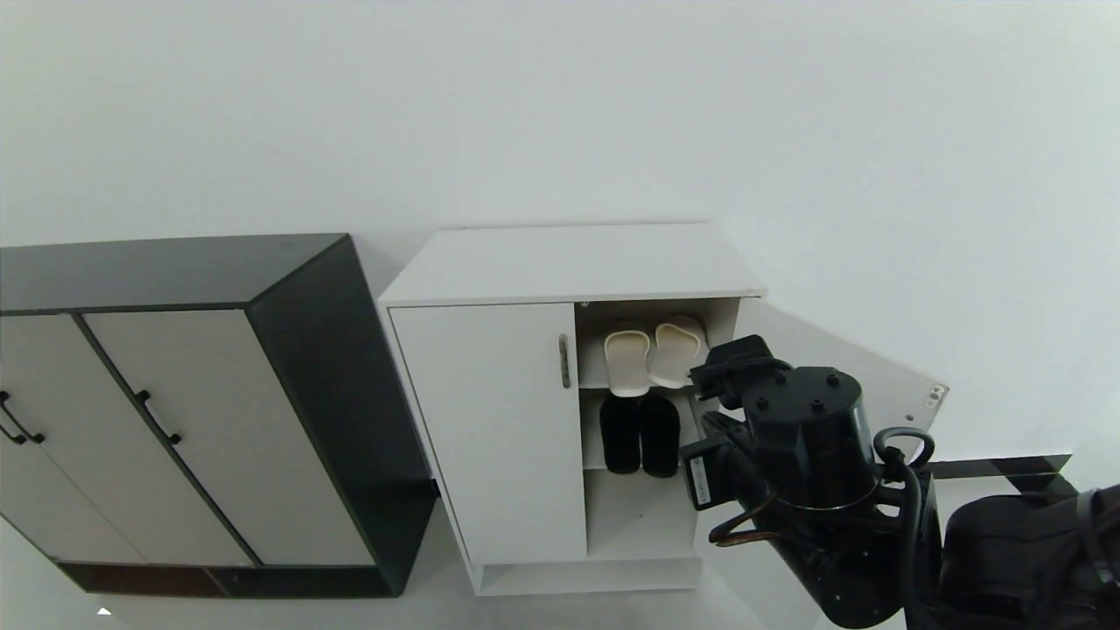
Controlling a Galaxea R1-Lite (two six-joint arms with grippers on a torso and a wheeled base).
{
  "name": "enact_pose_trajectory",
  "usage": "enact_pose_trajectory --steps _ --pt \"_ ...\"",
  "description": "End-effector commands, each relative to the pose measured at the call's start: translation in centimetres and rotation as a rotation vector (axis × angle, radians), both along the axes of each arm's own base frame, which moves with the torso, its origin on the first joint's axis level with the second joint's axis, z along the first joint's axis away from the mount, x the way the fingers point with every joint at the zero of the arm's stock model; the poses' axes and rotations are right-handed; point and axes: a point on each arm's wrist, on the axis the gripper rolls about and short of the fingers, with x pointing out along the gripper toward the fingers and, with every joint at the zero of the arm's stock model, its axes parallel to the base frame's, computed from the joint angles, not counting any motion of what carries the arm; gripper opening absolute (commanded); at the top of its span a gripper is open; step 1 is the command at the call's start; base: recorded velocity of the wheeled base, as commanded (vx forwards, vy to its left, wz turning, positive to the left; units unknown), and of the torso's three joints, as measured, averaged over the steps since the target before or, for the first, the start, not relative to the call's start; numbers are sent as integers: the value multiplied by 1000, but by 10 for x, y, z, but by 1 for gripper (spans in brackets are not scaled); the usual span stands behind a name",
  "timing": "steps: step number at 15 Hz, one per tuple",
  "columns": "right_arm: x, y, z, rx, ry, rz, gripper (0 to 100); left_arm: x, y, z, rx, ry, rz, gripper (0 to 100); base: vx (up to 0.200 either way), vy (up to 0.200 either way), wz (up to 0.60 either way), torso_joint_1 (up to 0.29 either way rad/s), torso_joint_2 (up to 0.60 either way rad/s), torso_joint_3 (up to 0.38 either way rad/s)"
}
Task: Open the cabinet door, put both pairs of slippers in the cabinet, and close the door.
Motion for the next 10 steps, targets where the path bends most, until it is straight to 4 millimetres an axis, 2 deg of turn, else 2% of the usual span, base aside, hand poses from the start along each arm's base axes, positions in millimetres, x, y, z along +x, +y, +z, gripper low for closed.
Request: enact_pose_trajectory --steps 1,8,10 --pt "0 1 0 1 -1 1 0 0 0 0 -1 1 0 0 0 0 0 227 -540 -315" --pt "0 1 -1 4 3 9 0 0 0 0 -1 3 0 0 0 0 0 257 -587 -327" --pt "-2 -1 -1 6 14 41 0 0 0 0 -1 1 -2 0 0 0 0 141 -332 -171"
